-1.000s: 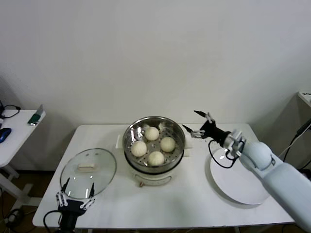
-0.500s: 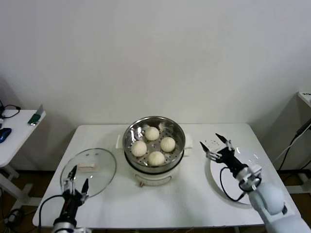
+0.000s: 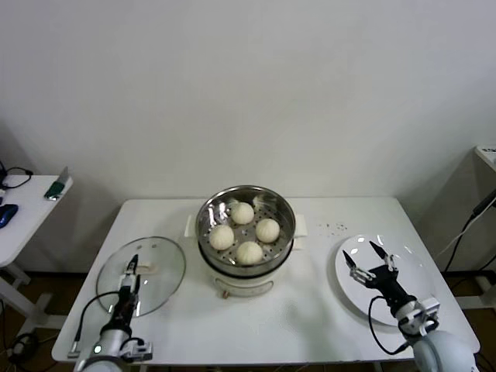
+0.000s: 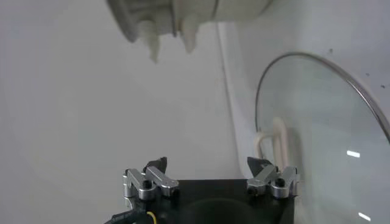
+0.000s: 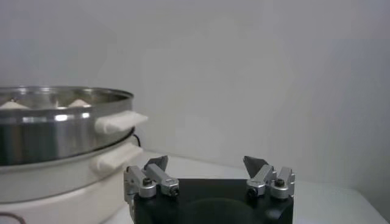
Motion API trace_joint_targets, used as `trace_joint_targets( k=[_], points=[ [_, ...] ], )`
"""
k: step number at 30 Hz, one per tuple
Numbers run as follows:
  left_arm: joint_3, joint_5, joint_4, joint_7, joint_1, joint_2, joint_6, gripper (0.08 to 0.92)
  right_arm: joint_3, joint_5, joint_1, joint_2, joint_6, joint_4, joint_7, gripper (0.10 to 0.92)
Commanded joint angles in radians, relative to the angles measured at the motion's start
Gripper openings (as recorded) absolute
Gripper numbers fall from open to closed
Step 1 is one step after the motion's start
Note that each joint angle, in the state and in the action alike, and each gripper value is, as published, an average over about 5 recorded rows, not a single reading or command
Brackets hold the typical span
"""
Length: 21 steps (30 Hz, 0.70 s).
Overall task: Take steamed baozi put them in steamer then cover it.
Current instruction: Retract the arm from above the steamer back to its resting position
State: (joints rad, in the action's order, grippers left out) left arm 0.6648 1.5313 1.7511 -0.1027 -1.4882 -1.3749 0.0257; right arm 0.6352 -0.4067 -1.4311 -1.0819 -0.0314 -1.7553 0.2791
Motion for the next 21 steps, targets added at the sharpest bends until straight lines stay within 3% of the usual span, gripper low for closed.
trace_joint_targets(
  k=[1, 21],
  points=[
    [-0.028, 0.085, -0.234, -0.029, 0.185, 0.013, -0.006, 0.823, 0.056, 0.037, -0.054, -0.048, -0.001, 0.008, 0.003, 0.823],
    [-0.019, 0.020, -0.348, -0.079, 0.285, 0.036, 0.017, 0.823, 0.055, 0.100, -0.052, -0.090, -0.029, 0.027, 0.034, 0.823]
  ],
)
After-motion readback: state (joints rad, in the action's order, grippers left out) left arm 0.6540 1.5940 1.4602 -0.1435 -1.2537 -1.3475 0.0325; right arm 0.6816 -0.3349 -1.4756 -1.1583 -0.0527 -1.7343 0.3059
